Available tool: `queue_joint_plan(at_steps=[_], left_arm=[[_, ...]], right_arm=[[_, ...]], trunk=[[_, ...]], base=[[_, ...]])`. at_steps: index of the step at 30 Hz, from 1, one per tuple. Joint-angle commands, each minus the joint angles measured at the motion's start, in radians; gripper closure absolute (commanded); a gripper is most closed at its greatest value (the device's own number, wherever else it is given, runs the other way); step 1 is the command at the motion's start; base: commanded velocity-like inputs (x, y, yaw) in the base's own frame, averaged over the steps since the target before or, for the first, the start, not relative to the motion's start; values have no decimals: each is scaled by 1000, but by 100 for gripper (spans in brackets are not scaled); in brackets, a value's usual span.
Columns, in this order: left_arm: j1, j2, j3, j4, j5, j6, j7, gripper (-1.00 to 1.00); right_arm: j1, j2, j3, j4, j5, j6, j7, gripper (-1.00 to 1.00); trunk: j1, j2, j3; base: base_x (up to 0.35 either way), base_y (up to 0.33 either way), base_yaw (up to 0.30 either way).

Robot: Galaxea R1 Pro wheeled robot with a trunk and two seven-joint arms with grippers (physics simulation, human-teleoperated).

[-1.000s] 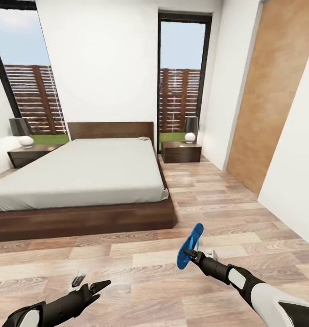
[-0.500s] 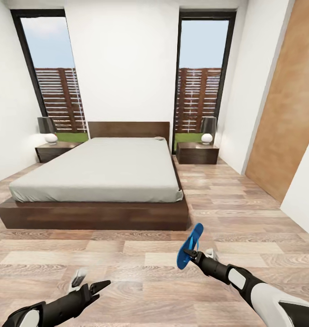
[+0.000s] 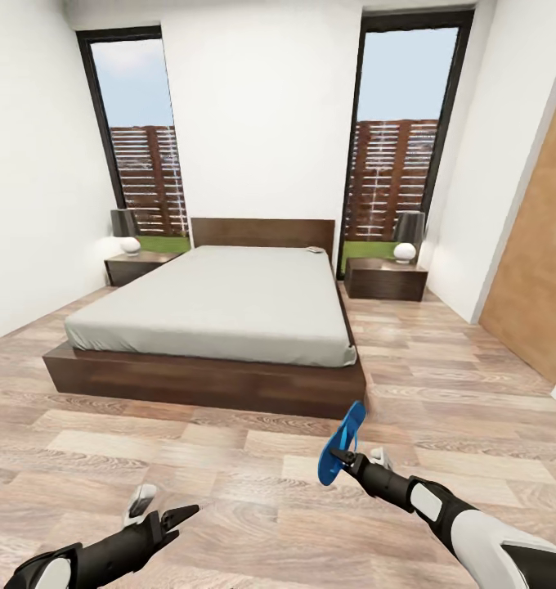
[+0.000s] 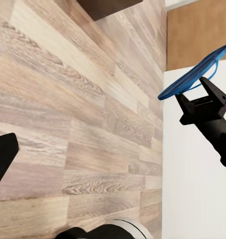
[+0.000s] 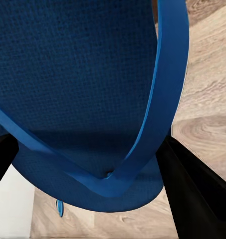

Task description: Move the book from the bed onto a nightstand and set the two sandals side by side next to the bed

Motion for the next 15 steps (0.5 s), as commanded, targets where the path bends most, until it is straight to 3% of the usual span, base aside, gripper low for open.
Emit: queue_joint_plan(at_steps=[1, 15], left_arm=[[-1, 0, 1, 0, -2, 5, -4, -100], [-1, -4, -1, 0, -2, 4, -3, -100]], right_arm=[[0, 0, -10, -1, -1, 10, 4, 100], [-1, 0, -9, -1, -2, 10, 4, 100]], trunk=[[0, 0, -1], [0, 0, -1]], base=[[0, 0, 228], [0, 0, 227]])
